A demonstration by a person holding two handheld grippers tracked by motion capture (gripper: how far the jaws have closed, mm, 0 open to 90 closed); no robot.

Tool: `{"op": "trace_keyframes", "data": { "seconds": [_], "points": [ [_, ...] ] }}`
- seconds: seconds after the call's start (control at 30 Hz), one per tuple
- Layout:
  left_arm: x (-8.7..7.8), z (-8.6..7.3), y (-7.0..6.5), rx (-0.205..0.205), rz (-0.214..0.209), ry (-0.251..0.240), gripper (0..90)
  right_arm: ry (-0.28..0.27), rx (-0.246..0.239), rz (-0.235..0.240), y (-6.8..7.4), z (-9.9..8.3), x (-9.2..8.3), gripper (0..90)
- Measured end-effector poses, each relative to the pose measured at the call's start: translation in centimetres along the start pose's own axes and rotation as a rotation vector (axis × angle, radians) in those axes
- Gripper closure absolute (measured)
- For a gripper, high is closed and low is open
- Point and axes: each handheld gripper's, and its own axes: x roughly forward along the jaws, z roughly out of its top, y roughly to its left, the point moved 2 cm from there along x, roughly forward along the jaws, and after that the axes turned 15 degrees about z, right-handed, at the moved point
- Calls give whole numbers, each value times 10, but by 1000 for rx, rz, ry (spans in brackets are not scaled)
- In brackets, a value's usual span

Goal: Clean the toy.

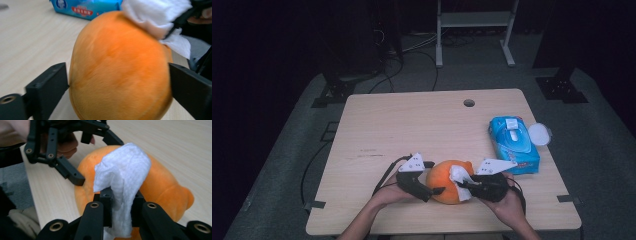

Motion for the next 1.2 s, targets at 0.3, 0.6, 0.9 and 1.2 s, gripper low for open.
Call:
{"op": "trace_keyframes", "data": {
  "seconds": [0.3,0.6,0.9,1.2],
  "points": [
    [-3,6,-4,48,28,-30,287,-22,-12,-22,-1,7,-4,773],
    [-4,10,-12,163,93,-47,182,-44,-46,-54,-7,19,-7,768],
    [-6,7,0,64,70,-26,226,-19,35,-84,-24,-1,-17,769],
    [-5,11,-6,75,54,-21,133,-12,15,-32,-15,6,-11,762]
  ]
}}
